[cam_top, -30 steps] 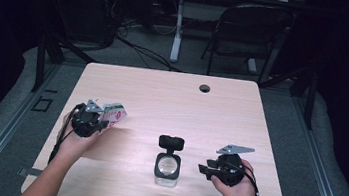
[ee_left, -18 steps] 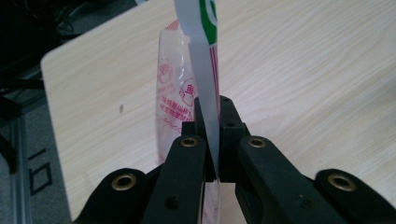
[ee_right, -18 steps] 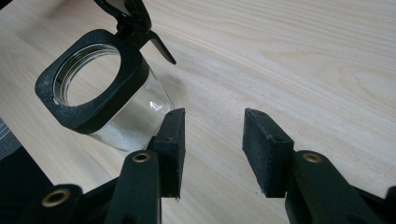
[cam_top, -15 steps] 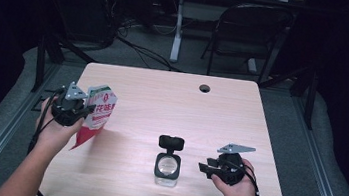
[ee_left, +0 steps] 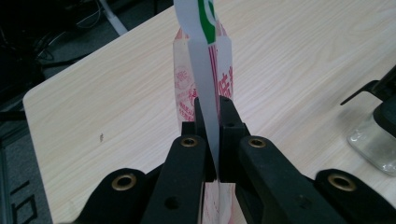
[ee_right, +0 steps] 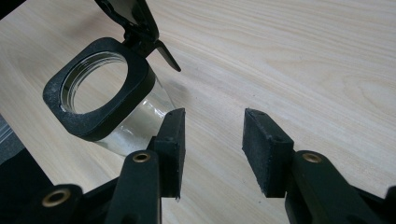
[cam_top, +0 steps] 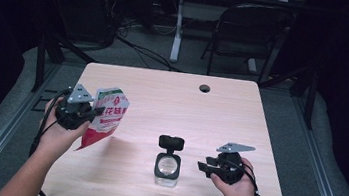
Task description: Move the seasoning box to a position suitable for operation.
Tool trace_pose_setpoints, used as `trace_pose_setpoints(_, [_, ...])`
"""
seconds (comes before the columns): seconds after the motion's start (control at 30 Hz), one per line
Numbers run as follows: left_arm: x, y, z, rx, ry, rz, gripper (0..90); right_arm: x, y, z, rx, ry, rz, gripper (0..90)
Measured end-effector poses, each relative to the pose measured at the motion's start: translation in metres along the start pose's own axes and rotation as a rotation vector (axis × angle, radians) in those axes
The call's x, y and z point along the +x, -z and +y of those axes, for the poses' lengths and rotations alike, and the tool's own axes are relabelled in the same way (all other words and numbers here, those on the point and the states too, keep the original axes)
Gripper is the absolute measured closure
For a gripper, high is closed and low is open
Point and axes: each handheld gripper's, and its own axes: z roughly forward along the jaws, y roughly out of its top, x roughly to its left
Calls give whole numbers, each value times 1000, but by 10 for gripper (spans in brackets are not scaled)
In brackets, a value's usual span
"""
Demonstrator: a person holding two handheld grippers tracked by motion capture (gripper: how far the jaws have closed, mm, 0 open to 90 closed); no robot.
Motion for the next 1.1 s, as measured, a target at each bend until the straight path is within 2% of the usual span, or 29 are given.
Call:
trace_pose_setpoints(0.33, [-17,-7,2,-14,-2,-83,900,0,1,1,1,-2,-1,601])
trace_pose_setpoints(0.77, [-54,-16,10,-27,-80,-162,900,0,1,3,-3,2,2,603])
trace_pose_setpoints(0.93, [-63,-15,2,-55,-88,-210,900,0,3,4,-8,-1,0,603])
trace_pose_setpoints(1.0, [-64,-17,-5,-54,-80,-226,900,0,4,4,-7,-2,-1,604])
trace_pose_setpoints(1.1, [-61,-15,-15,-86,-46,-258,900,1,5,5,-13,7,0,604])
